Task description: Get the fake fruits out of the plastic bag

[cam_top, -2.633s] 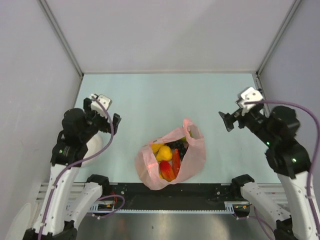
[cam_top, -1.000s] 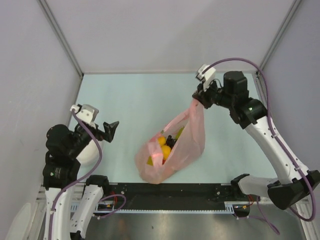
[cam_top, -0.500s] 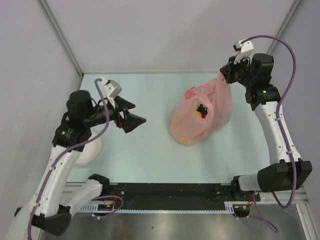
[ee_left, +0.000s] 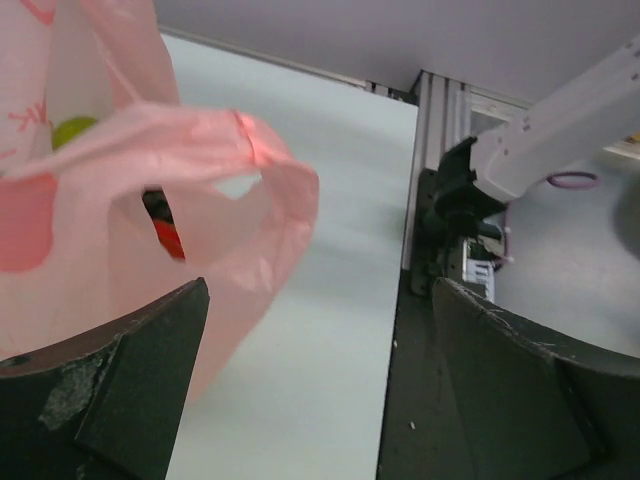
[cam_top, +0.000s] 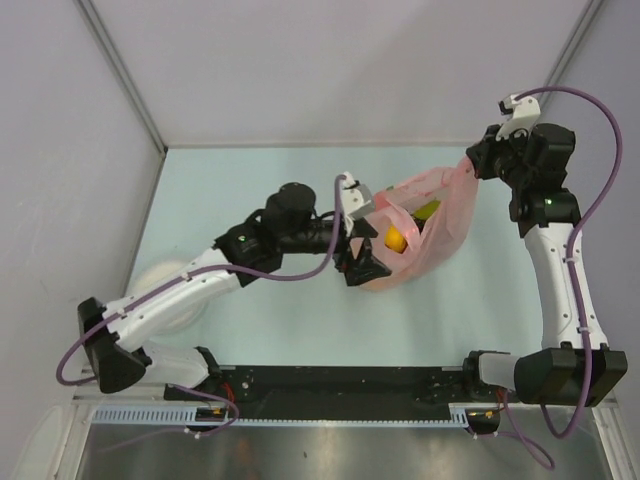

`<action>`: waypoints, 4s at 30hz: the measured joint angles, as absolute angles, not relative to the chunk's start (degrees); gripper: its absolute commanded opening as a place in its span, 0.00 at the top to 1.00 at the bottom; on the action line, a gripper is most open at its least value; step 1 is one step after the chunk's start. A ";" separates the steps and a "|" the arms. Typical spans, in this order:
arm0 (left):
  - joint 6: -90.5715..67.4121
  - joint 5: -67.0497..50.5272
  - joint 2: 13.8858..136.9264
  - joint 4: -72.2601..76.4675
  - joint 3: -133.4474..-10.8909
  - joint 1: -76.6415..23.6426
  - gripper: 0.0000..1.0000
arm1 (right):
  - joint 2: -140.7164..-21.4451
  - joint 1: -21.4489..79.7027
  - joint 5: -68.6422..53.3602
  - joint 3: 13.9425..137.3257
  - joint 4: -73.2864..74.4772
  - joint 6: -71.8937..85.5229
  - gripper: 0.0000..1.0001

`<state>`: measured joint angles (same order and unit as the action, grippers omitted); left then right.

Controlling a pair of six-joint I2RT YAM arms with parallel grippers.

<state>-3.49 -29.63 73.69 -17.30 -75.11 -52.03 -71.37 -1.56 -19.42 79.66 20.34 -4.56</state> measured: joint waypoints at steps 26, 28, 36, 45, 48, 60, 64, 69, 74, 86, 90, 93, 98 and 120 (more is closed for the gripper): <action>-11.46 -3.31 107.83 -5.74 -102.21 -49.36 1.00 | -76.64 -6.33 -19.73 78.83 15.46 2.59 1.00; -10.94 -5.02 109.21 -5.15 -107.81 -43.16 1.00 | -81.95 -5.96 -19.42 82.89 14.70 3.01 1.00; -6.44 -12.05 112.20 -2.48 -125.78 -33.43 1.00 | -99.90 -5.58 -18.33 110.76 13.74 4.29 1.00; -5.52 -21.82 95.81 -3.88 -102.65 -36.84 1.00 | -84.18 -5.13 -23.22 96.01 10.11 -0.10 1.00; -5.50 -22.28 87.15 -5.32 -88.75 -36.60 0.72 | -75.68 -2.28 -24.77 83.26 11.49 -3.57 0.91; -1.15 -19.42 70.13 -17.78 -71.53 -35.35 0.11 | -61.91 -0.12 -25.63 63.59 21.39 -4.43 0.24; 5.72 -16.10 59.64 -26.92 -70.43 -25.15 0.08 | -51.53 0.01 -25.41 64.47 22.06 -4.45 0.23; 16.27 -11.79 57.14 -36.64 -67.31 -3.86 0.03 | -43.88 0.64 -24.77 66.46 24.05 -4.54 0.24; 22.13 -6.72 65.98 -42.28 -58.50 14.17 0.03 | -45.43 0.45 -24.45 66.39 27.42 -4.43 0.24; 19.94 9.45 65.43 -38.50 -49.25 32.10 0.04 | -48.62 -0.97 -26.50 65.56 29.69 -3.22 0.24; 20.03 8.69 67.94 -36.60 -47.66 40.71 0.06 | -49.45 -1.15 -27.40 65.56 29.71 -3.01 0.24; 20.62 7.25 68.38 -35.44 -45.56 43.24 0.08 | -50.19 -1.69 -27.75 65.56 29.74 -3.01 0.23; 21.19 3.81 69.71 -33.87 -42.96 44.60 0.14 | -50.43 -2.81 -27.97 65.56 29.78 -3.01 0.23; 22.39 -17.80 82.17 -29.30 -45.54 41.39 1.00 | -51.31 -4.43 -28.14 65.56 32.34 -4.16 0.23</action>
